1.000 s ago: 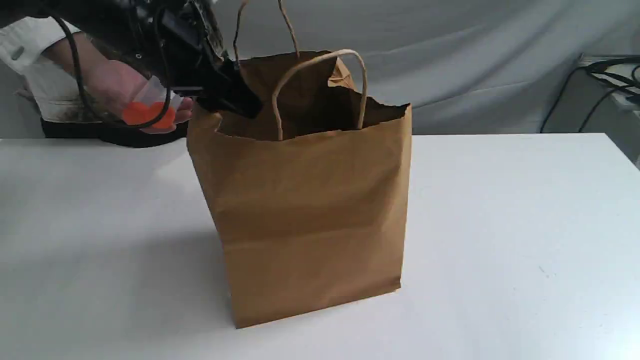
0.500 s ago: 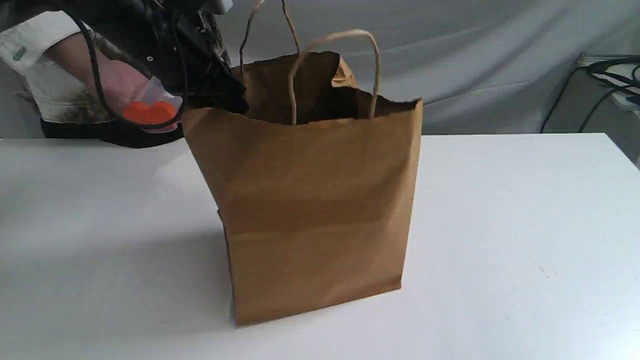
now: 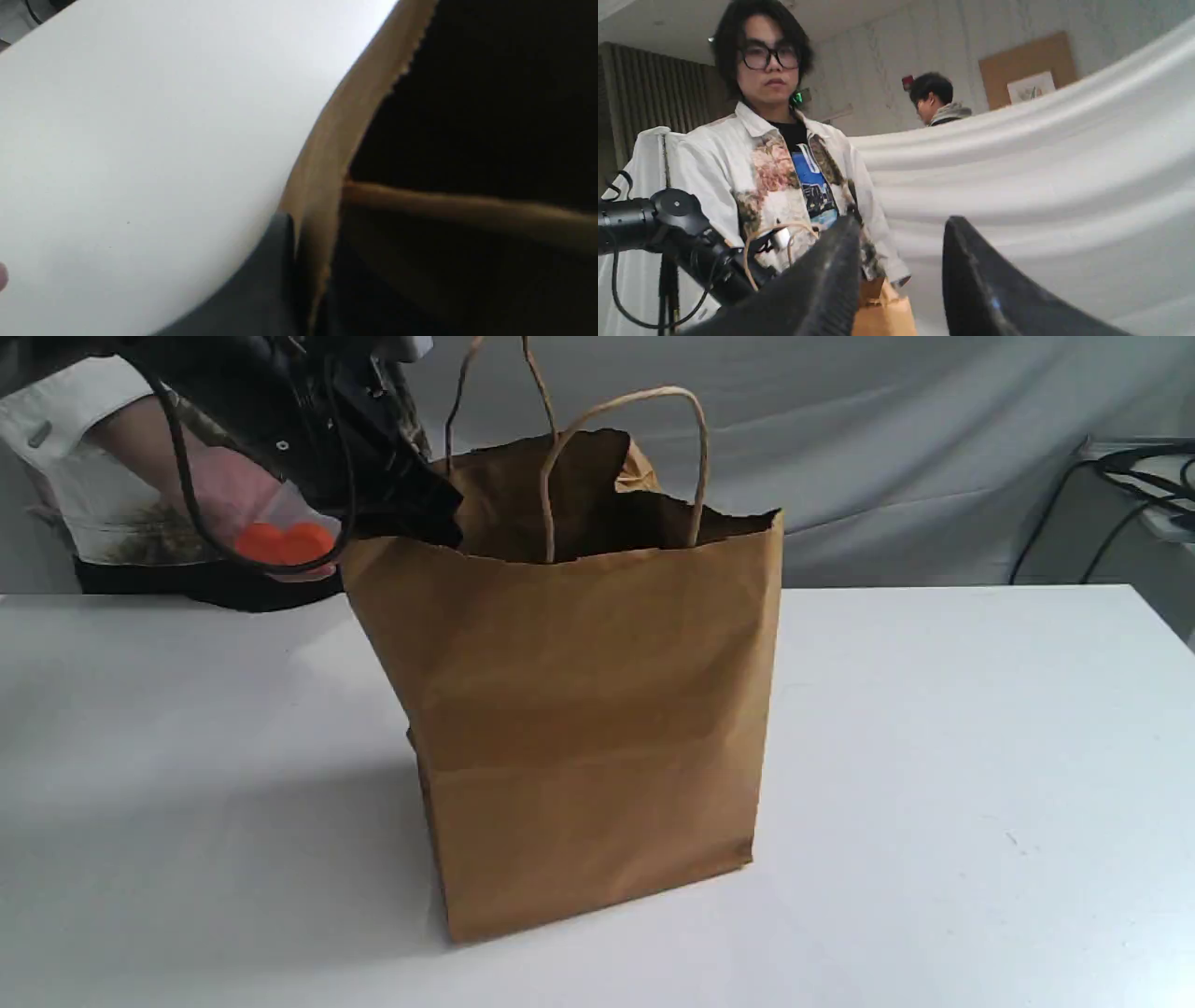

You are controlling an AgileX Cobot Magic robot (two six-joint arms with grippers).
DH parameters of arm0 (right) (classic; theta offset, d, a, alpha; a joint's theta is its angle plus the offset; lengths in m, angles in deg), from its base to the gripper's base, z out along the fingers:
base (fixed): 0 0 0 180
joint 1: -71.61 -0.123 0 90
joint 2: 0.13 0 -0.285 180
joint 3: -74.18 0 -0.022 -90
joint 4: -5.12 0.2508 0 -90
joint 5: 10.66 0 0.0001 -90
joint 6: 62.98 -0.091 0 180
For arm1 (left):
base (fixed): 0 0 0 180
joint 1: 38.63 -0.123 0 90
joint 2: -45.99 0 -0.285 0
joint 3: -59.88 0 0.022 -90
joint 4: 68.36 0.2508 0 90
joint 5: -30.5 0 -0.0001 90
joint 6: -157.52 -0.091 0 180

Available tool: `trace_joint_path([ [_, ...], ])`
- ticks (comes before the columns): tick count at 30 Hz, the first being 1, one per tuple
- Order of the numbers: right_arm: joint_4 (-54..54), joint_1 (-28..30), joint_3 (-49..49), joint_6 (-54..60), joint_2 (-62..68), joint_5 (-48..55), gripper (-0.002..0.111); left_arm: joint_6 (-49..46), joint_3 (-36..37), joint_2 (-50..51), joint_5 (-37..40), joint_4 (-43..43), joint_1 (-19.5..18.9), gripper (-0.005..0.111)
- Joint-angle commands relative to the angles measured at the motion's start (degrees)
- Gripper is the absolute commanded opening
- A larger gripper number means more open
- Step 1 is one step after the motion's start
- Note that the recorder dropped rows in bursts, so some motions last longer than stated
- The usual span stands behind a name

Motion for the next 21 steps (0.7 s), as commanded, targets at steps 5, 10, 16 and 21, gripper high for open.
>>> trace_joint_path([
  [5, 12.7, -0.2, 9.7, 28.6, 13.3, -1.1, 0.030, 0.7, -0.2, -0.7, 0.1, -0.6, 0.1, 0.000],
  [10, 14.0, -0.2, 17.8, 44.3, 26.4, -8.4, 0.030, 0.7, -0.2, -0.7, 0.1, -0.6, 0.1, 0.000],
  [16, 14.0, -0.2, 27.7, 57.9, 37.9, -11.1, 0.030, 0.7, -0.2, -0.7, 0.1, -0.6, 0.1, 0.000],
  [21, 17.3, -3.0, 34.4, 80.0, 46.2, -11.4, 0.030, 0.7, -0.2, -0.7, 0.0, -0.6, 0.1, 0.000],
])
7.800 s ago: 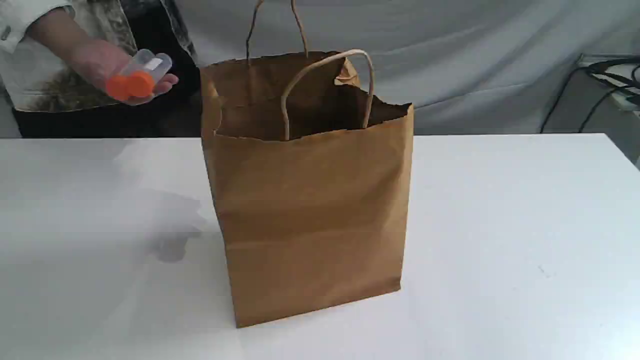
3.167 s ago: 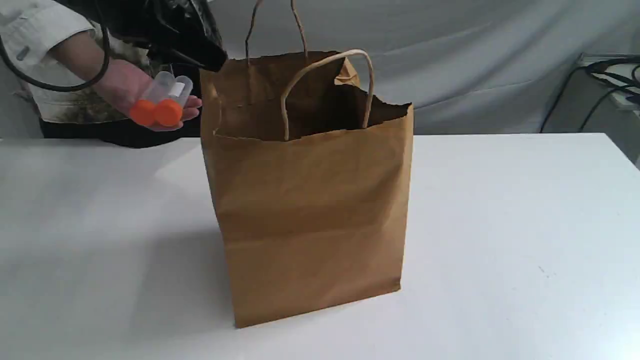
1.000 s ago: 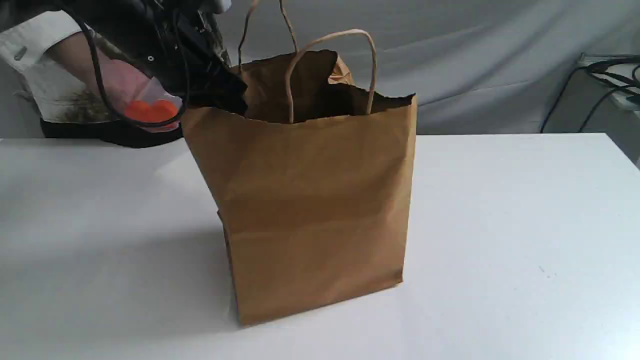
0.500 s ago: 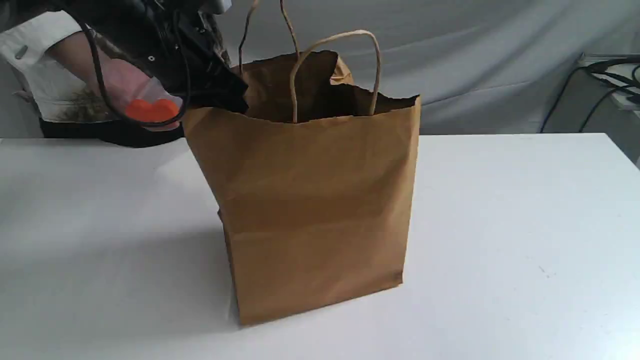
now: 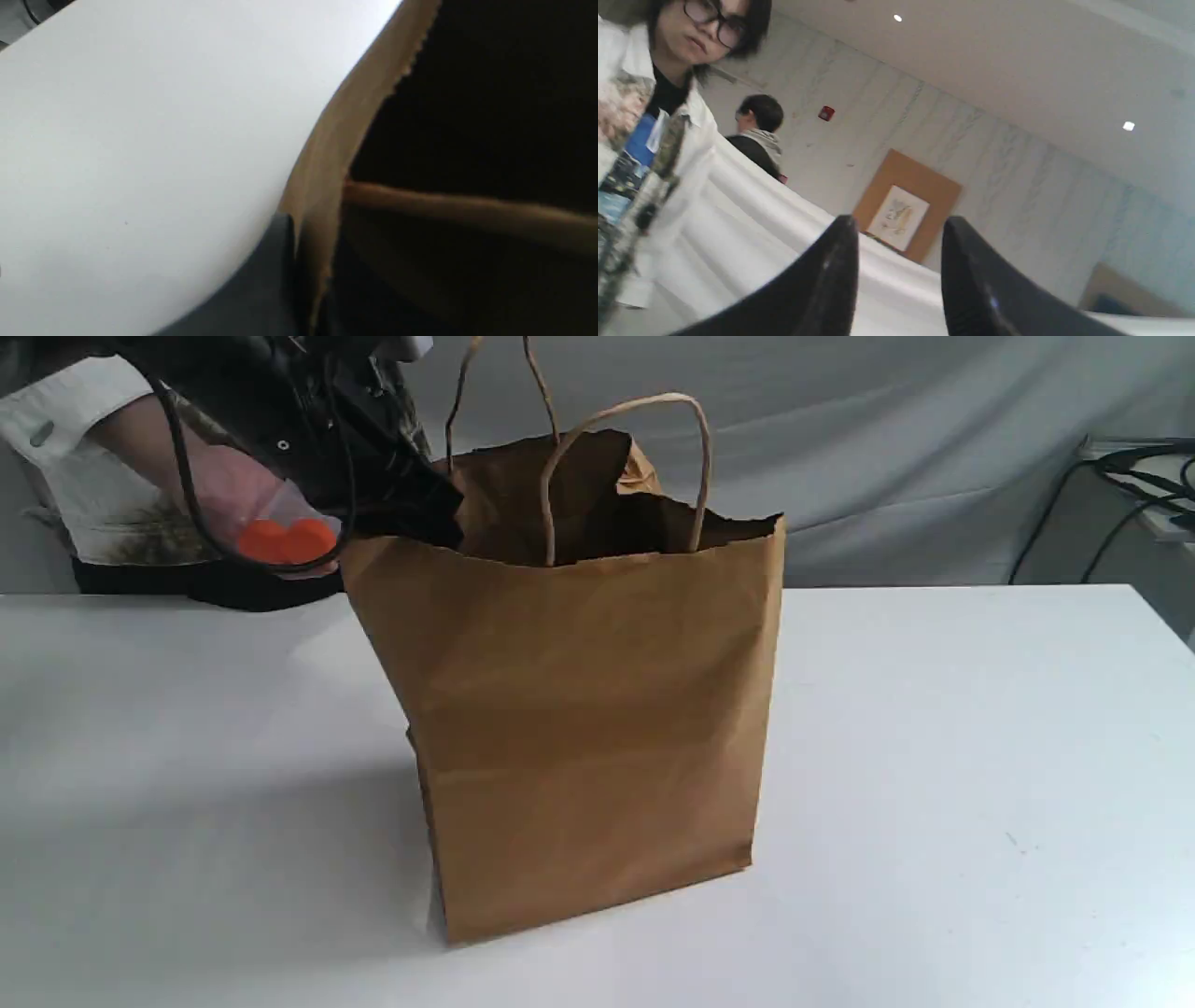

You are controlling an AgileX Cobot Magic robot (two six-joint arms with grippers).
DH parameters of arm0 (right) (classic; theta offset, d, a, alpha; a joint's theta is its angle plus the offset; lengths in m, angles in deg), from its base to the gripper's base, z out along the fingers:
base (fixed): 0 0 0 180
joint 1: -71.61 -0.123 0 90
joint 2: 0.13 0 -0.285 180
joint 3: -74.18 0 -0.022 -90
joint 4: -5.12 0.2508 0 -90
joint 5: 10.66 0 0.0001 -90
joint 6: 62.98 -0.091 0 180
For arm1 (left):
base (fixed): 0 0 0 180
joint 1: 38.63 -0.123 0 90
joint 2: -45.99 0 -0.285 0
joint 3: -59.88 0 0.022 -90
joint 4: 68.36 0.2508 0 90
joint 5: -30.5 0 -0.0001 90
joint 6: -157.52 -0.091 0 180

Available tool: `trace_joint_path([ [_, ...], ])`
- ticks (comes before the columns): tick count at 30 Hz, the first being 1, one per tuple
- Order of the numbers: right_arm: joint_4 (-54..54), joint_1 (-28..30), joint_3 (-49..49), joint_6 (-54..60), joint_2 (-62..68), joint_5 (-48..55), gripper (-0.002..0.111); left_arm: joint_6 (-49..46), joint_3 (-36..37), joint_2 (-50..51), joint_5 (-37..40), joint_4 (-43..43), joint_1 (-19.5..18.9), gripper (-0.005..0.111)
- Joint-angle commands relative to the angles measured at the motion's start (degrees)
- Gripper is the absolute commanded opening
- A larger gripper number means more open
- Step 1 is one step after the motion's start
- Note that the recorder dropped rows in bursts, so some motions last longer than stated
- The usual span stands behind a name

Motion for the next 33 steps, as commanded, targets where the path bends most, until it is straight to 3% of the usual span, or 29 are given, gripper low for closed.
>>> trace_joint_path([
  [1, 6.0, -2.4, 4.3, 10.9, 6.0, -0.9, 0.030, 0.7, -0.2, -0.7, -0.5, -0.4, 0.1, 0.000],
  [6, 24.7, -4.1, 12.8, -2.8, 12.3, 6.6, 0.030, 0.8, -0.2, -0.7, -1.3, -2.4, 0.1, 0.000],
  [9, 18.1, -4.0, 19.4, -16.3, 15.4, 21.1, 0.030, 2.3, -0.2, -0.7, -1.1, -3.7, 0.1, 0.000],
  [10, 11.4, -4.6, 21.4, -23.0, 17.0, 26.3, 0.030, 2.3, -0.2, -0.7, -1.0, -3.7, 0.1, 0.000],
  [15, -8.9, -7.2, 22.6, -44.9, 19.4, 27.9, 0.030, 2.0, -0.2, -0.7, 0.3, -3.7, 0.1, 0.000],
  [19, -25.1, -8.4, 21.8, -63.8, 20.0, 19.7, 0.030, 1.9, -0.2, -0.7, 0.5, -3.3, 0.1, 0.000],
  [22, -48.3, -8.3, 21.6, -83.0, 21.5, 6.0, 0.030, 1.6, -0.2, -0.7, 0.5, -3.3, 0.1, 0.000],
  [25, -64.0, -8.3, 21.6, -93.7, 24.3, -8.5, 0.031, 0.2, -0.2, -0.7, 0.5, -3.3, 0.1, 0.000],
  [28, -69.4, -8.3, 21.6, -98.8, 28.1, -19.2, 0.037, 0.2, -0.2, -0.7, 0.5, -3.3, 0.1, 0.000],
  [33, -69.4, -7.6, 21.6, -99.8, 32.8, -25.7, 0.064, 0.1, -0.2, -0.7, 0.6, -3.3, 0.1, 0.000],
])
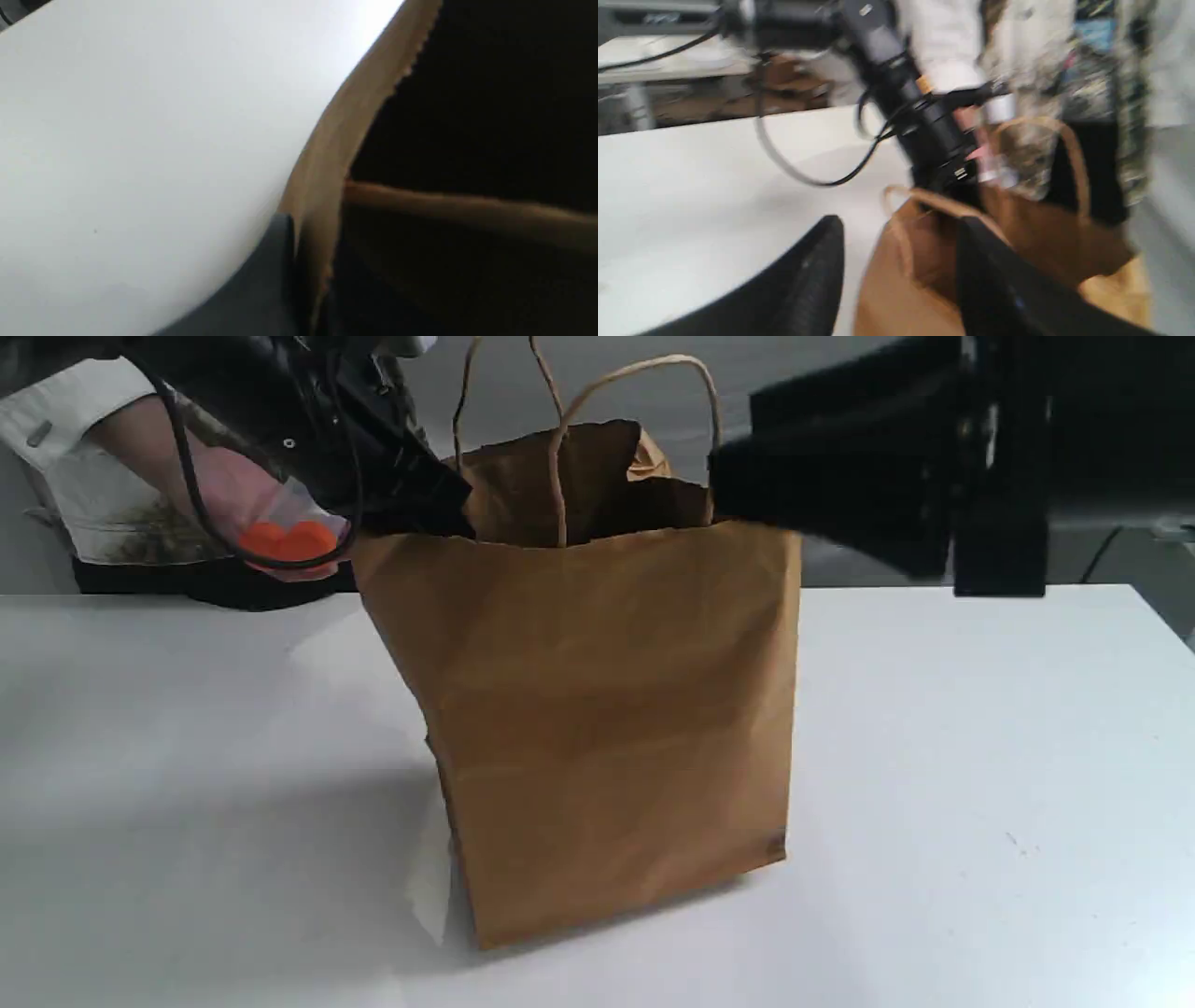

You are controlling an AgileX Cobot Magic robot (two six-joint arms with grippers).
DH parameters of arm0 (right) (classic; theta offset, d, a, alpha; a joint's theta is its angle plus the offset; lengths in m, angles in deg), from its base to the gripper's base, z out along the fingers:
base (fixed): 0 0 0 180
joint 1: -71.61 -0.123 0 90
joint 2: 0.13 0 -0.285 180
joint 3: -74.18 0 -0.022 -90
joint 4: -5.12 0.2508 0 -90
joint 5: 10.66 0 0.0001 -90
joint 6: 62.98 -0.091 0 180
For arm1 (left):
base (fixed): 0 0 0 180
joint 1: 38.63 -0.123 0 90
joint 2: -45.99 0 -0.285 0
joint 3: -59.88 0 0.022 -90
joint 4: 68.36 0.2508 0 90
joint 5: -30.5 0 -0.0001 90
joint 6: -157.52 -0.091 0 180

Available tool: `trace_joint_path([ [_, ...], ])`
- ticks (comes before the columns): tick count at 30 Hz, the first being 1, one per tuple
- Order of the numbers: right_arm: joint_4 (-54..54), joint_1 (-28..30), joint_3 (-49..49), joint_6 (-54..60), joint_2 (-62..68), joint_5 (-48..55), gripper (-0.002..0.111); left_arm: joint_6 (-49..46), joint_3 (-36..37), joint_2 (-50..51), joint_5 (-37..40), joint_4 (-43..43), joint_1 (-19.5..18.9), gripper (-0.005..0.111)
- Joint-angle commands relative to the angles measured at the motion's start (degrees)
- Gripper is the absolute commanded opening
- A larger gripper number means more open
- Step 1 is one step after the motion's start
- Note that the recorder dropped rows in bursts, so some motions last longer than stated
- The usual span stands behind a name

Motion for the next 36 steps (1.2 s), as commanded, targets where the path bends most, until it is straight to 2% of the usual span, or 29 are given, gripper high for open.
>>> trace_joint_path([
  [1, -0.8, 0.6, -0.1, -1.1, 1.5, -2.1, 0.065, -0.3, -0.2, -0.7, 0.1, -0.5, 0.1, 0.000],
  [11, 2.4, 0.6, -0.1, 6.2, 1.9, 10.4, 0.065, 0.0, -0.2, -0.7, 0.2, -0.5, 0.1, 0.000],
  [16, 5.9, 0.5, 1.3, 8.9, 6.1, 9.5, 0.060, -0.1, -0.2, -0.7, 0.2, -1.7, 0.1, 0.000],
  [23, 3.1, 0.3, 9.8, 3.2, 14.0, 2.9, 0.058, -0.3, -0.2, -0.7, 0.2, -1.9, 0.1, 0.000],
  [25, 1.8, 0.3, 10.7, 1.5, 15.2, 5.0, 0.053, -0.3, -0.2, -0.7, 0.2, -1.9, 0.1, 0.000],
  [27, 1.5, 0.3, 10.9, 0.4, 16.0, 7.0, 0.042, -0.3, -0.2, -0.7, 0.2, -1.9, 0.1, 0.000],
  [31, -0.8, 0.3, 10.9, -1.2, 16.2, 7.2, 0.006, 1.3, -0.2, -0.7, -0.4, -2.3, 0.1, 0.000],
  [32, -0.8, 0.3, 10.9, -1.2, 16.2, 5.7, 0.000, 4.1, -0.2, -0.7, -1.3, -3.3, 0.1, 0.000],
  [34, -0.8, 0.3, 10.9, -1.2, 16.2, 2.5, 0.000, 10.6, -0.2, -0.7, -3.1, -3.8, 0.1, 0.000],
  [36, -0.8, 0.3, 10.9, -1.1, 16.2, -1.7, 0.000, 12.6, -0.2, -0.7, -3.1, -2.0, 0.5, 0.000],
])
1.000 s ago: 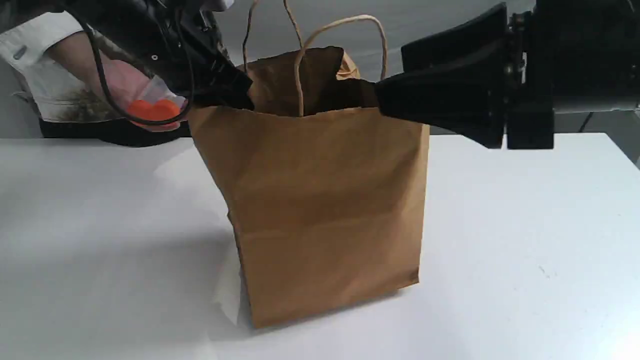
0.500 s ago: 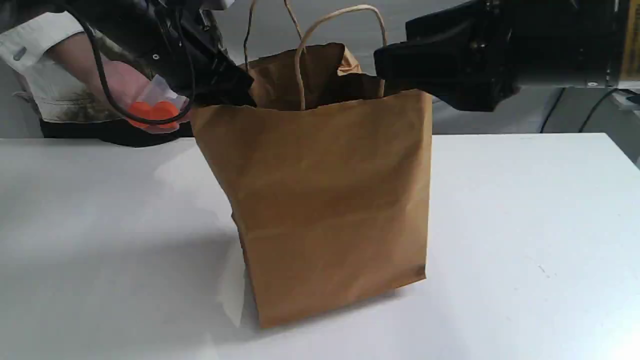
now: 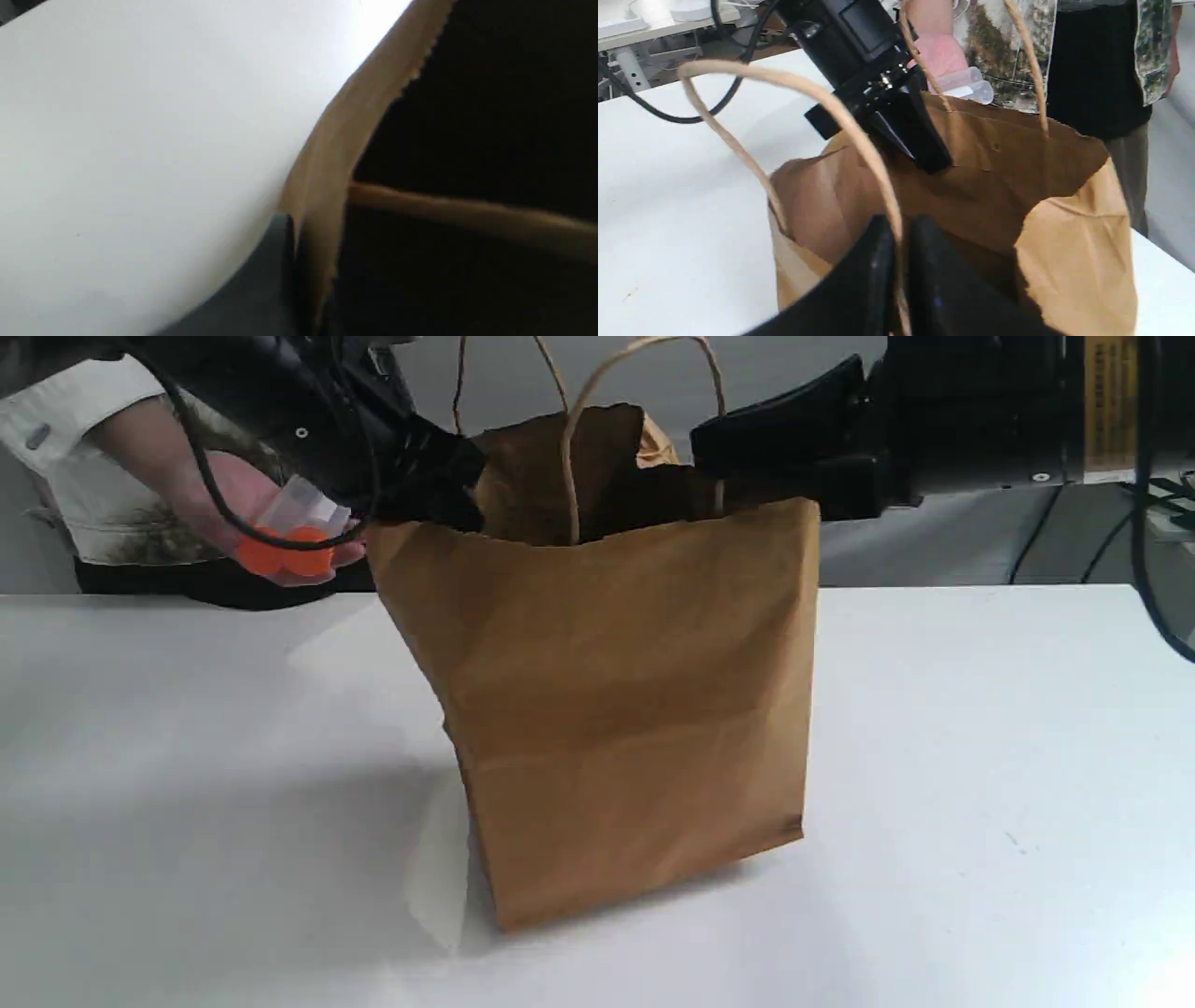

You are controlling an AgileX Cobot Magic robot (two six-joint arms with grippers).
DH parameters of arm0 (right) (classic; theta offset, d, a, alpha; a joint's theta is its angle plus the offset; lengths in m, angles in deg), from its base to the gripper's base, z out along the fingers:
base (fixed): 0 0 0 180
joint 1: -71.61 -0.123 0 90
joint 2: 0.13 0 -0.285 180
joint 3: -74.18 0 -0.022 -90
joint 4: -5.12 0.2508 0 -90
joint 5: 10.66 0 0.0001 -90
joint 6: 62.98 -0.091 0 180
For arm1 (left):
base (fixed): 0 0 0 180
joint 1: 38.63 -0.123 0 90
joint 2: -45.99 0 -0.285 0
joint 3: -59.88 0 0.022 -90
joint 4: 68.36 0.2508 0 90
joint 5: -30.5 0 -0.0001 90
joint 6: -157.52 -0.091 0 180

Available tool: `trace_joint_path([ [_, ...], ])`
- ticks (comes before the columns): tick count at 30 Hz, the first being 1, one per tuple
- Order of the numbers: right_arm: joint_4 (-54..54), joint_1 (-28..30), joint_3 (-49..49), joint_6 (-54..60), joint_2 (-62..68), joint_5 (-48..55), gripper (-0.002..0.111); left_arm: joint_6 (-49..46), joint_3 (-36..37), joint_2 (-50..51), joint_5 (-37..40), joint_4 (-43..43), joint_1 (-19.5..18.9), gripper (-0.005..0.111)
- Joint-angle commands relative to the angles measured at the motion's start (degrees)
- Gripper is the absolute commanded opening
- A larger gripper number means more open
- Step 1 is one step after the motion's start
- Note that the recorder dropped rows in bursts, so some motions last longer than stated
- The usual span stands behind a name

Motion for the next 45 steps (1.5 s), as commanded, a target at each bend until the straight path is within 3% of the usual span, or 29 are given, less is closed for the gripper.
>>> trace_joint_path([
  [1, -0.1, 0.0, 0.2, -0.2, -0.1, -7.1, 0.000, 5.2, -0.2, -0.7, -0.9, 1.7, 0.9, 0.000],
  [6, -0.1, 0.0, 0.3, -0.5, -1.1, -14.1, 0.000, 24.9, -0.2, -0.7, -0.9, 13.5, 1.5, 0.000],
  [9, -0.1, 0.0, 0.9, -0.5, -2.5, -13.6, 0.000, 26.6, -0.2, -0.7, 7.1, 19.5, 1.5, 0.000],
  [12, -0.1, 0.0, 3.4, -2.8, -3.4, -12.7, 0.000, 30.2, -0.2, -0.7, 7.1, 22.2, 1.4, 0.000],
  [23, -0.1, 0.0, 9.8, -7.5, 0.8, -0.2, 0.000, 31.3, -0.1, -0.7, 7.1, 12.1, 2.2, 0.000],
  [30, 0.3, -0.1, 9.9, -3.9, 4.5, 9.6, 0.000, 29.7, -0.1, -1.2, 7.1, 11.2, 7.0, 0.000],
  [34, 0.9, -0.1, 12.9, -3.3, 5.0, 7.7, 0.000, 30.5, 0.0, -0.9, 7.1, 10.5, 6.6, 0.000],
  [39, -0.1, -0.1, 19.4, -10.5, 7.2, 7.3, 0.000, 30.5, 0.0, -0.9, 7.1, 8.0, 5.0, 0.000],
  [45, -0.1, -0.1, 20.2, -10.7, 7.6, 5.8, 0.000, 29.6, 0.0, -0.9, 7.1, 7.9, 5.0, 0.000],
])
